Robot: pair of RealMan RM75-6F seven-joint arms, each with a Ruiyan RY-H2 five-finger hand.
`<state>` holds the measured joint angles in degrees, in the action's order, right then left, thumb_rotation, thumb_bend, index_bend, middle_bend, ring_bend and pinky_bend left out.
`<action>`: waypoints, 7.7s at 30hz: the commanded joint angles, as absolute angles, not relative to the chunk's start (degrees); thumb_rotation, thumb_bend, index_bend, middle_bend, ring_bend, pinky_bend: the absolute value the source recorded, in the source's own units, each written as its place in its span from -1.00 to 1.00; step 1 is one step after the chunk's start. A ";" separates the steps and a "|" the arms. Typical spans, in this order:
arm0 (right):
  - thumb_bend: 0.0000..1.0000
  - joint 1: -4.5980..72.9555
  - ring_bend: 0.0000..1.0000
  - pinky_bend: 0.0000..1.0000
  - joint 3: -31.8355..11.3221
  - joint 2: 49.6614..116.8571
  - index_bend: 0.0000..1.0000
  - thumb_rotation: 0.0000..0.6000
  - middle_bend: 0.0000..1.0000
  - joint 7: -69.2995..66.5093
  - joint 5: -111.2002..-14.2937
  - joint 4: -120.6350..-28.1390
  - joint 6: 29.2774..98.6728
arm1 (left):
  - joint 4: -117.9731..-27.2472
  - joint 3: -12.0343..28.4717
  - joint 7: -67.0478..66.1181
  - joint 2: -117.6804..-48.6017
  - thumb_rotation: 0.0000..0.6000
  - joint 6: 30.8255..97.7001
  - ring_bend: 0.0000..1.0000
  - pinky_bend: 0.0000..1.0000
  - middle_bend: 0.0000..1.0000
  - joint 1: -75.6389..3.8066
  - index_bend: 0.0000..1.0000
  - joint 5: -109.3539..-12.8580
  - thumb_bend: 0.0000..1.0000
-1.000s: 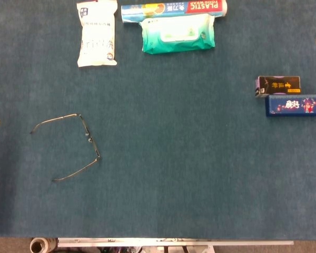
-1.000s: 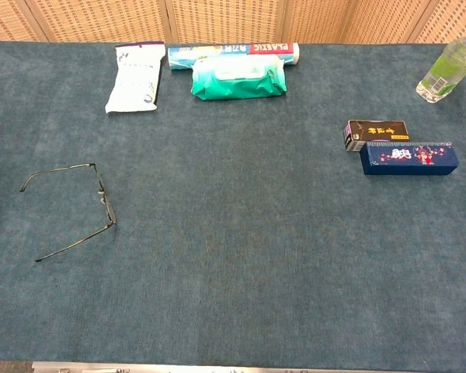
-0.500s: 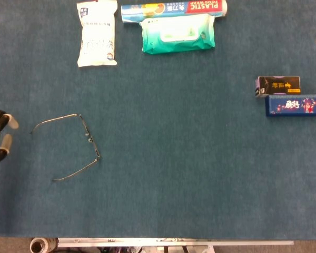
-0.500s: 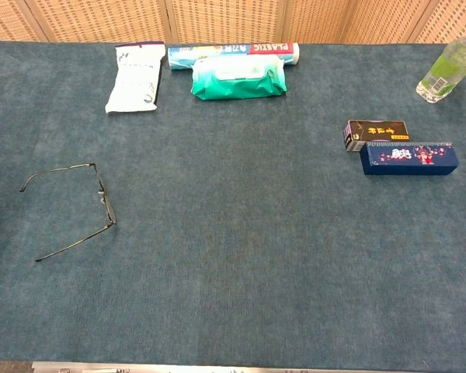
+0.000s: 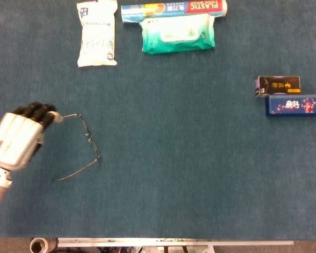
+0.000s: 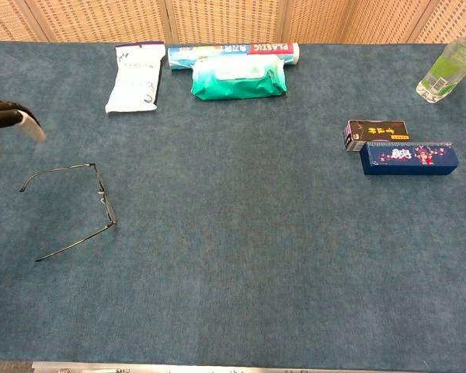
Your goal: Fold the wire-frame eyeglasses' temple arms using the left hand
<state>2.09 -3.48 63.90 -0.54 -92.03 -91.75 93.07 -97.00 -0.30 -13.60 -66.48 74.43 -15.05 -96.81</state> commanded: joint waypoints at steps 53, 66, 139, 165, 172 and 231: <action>-0.28 2.50 -0.48 -0.23 -4.26 62.63 0.05 1.00 -0.13 -3.51 -90.21 -91.71 91.00 | -92.03 -1.38 -40.80 -73.50 1.00 49.42 -0.82 -0.50 -0.80 -31.61 -0.61 -78.63 1.00; -0.28 2.58 -0.47 -0.23 -4.27 62.84 0.05 1.00 -0.13 -3.56 -90.33 -91.59 91.02 | -91.93 -3.35 -42.69 -72.29 1.00 50.52 -0.82 -0.53 -0.80 -31.35 -0.60 -75.28 1.00; -0.28 2.59 -0.47 -0.23 -3.98 62.82 0.05 1.00 -0.13 -3.61 -90.78 -91.73 91.00 | -100.76 -8.34 -19.66 -58.73 1.00 58.04 -1.00 -0.62 -1.00 -22.02 -0.12 -78.15 1.00; -0.28 2.40 -0.47 -0.23 -4.13 62.35 0.05 1.00 -0.13 -4.30 -90.67 -91.87 91.39 | -97.73 -5.96 -22.72 -63.36 1.00 51.73 -1.00 -0.64 -1.00 -25.77 -0.15 -74.05 1.00; -0.28 2.29 -0.47 -0.23 -4.19 62.15 0.05 1.00 -0.13 -4.62 -90.71 -91.92 91.65 | -96.65 -5.74 -24.03 -64.29 1.00 50.70 -1.00 -0.64 -1.00 -26.63 -0.15 -72.64 1.00; -0.28 1.94 -0.47 -0.23 -4.05 61.65 0.05 1.00 -0.13 -5.53 -91.36 -92.11 92.35 | -98.86 -5.23 -30.64 -66.29 1.00 52.11 -1.00 -0.64 -1.00 -31.61 -0.14 -68.36 1.00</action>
<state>1.94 -4.05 61.65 -5.53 -91.37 -92.11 92.36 -98.47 -5.22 -30.78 -66.63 51.69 -31.80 -68.05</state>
